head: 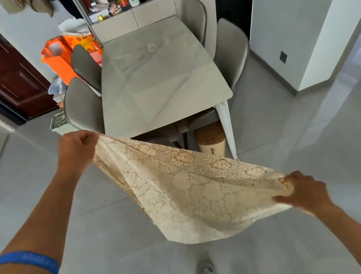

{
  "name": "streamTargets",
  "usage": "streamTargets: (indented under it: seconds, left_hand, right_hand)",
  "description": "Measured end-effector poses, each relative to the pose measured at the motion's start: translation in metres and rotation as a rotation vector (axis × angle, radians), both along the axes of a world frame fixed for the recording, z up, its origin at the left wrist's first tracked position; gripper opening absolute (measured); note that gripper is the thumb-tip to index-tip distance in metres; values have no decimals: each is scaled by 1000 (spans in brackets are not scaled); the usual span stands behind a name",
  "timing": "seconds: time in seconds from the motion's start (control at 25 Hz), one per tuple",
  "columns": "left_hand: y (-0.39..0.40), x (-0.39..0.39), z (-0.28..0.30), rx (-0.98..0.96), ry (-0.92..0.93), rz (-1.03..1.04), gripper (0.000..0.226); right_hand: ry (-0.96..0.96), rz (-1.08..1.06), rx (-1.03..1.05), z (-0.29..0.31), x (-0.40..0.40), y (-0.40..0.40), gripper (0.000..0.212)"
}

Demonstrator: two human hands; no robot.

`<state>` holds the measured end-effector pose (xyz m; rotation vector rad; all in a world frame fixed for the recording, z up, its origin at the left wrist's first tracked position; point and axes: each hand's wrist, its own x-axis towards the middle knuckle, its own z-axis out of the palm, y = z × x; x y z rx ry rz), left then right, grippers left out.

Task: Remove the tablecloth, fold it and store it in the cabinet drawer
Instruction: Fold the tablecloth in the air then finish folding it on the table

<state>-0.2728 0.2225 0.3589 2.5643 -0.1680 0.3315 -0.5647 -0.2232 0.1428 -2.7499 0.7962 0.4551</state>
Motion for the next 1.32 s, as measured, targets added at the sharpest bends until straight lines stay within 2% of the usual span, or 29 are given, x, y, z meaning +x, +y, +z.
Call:
streamTargets:
  seconds: [0.24, 0.4, 0.56, 0.68, 0.84, 1.0, 1.08, 1.24, 1.32]
  left_hand:
    - [-31, -9, 2, 19, -3, -69, 17]
    - [-42, -4, 15, -40, -38, -83, 16]
    - [-52, 5, 44, -78, -146, -110, 16]
    - [-54, 15, 61, -50, -231, -100, 18]
    - [-32, 33, 73, 38, -219, -42, 19]
    - [5, 41, 64, 124, -139, 22, 19]
    - [18, 38, 53, 190, -91, 28, 18]
    - [59, 20, 26, 199, 78, -79, 17]
    - [78, 8, 12, 219, 142, -146, 29]
  right_hand:
    - [176, 31, 48, -25, -28, 22, 81]
    - [245, -42, 52, -38, -44, 44, 61]
    - [274, -45, 136, -49, -50, 73, 56]
    - [129, -101, 199, -51, -40, 87, 32]
    - [-168, -320, 336, -29, -20, 75, 11]
    - [-539, -532, 364, 3, 2, 28, 29]
    - [-653, -600, 425, 19, 14, 10, 34]
    - [-920, -828, 618, 57, 49, -27, 21]
    - [-968, -786, 590, 73, 61, -43, 23]
